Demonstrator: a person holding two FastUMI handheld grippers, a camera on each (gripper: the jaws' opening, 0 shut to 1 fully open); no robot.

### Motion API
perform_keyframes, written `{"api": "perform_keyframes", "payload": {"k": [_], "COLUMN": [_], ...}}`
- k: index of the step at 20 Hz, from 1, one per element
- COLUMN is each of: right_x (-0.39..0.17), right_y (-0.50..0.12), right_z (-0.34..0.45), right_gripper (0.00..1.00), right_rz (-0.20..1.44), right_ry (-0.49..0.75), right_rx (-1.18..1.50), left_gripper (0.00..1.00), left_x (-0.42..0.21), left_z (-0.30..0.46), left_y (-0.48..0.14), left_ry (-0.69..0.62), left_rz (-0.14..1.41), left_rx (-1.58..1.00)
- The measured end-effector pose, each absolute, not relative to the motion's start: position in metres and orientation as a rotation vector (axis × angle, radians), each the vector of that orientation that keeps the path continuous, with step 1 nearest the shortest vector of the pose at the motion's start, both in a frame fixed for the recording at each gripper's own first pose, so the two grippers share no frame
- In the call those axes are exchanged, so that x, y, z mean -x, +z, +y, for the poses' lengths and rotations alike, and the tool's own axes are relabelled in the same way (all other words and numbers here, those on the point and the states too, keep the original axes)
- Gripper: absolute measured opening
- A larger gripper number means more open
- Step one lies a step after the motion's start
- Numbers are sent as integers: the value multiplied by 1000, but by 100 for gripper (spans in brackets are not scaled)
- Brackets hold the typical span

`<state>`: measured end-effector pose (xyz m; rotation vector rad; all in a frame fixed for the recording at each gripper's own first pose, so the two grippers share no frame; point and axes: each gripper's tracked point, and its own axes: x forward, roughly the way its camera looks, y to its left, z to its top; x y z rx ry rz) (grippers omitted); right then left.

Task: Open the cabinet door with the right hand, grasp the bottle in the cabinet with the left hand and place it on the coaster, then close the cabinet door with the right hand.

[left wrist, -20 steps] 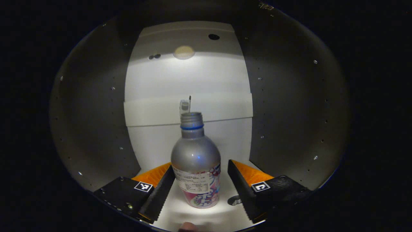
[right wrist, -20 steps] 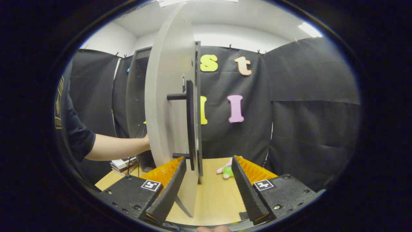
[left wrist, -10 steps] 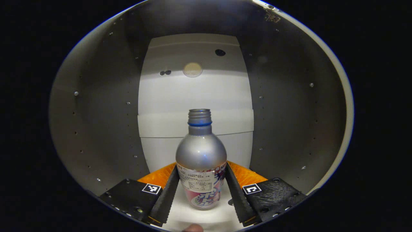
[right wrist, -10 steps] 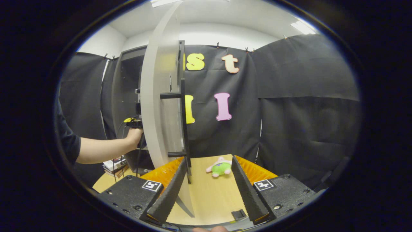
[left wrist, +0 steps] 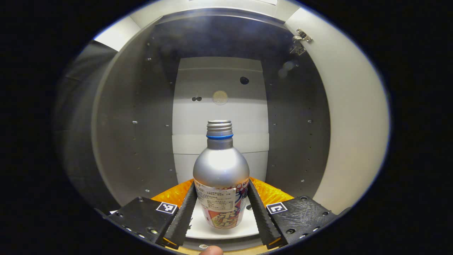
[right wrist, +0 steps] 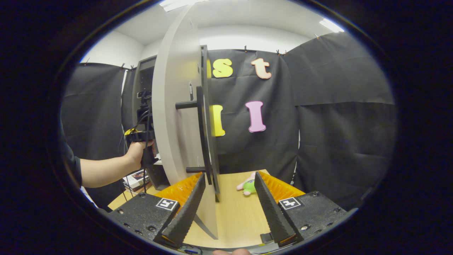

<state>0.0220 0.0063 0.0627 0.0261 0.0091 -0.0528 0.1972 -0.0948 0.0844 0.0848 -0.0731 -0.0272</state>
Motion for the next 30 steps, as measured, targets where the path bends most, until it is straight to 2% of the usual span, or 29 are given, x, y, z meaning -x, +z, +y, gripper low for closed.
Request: {"api": "perform_keyframes", "payload": {"k": [8,14,17,18,19,24,30], "right_x": [-26,-28,-29,-28,-29,-30,-33], "right_y": [61,53,55,55,55,40,32], "right_z": [7,7,9,7,6,3,0], "right_gripper": [89,89,89,87,89,89,89], "right_rz": [0,16,23,22,26,90,141], "right_ry": [12,32,35,29,22,4,-36], "right_rx": [-30,-19,2,16,30,62,170], "left_gripper": [76,76,76,76,76,76,76], "left_x": [-118,-83,-66,-61,-56,-39,-20], "left_z": [-50,-26,-16,-13,-9,5,20], "left_y": [61,28,-1,-11,-21,-67,-130], "left_ry": [32,47,52,50,50,58,72], "left_rz": [-50,-32,11,19,16,-2,25], "left_rx": [-71,-94,-89,-88,-92,-117,-26]}}
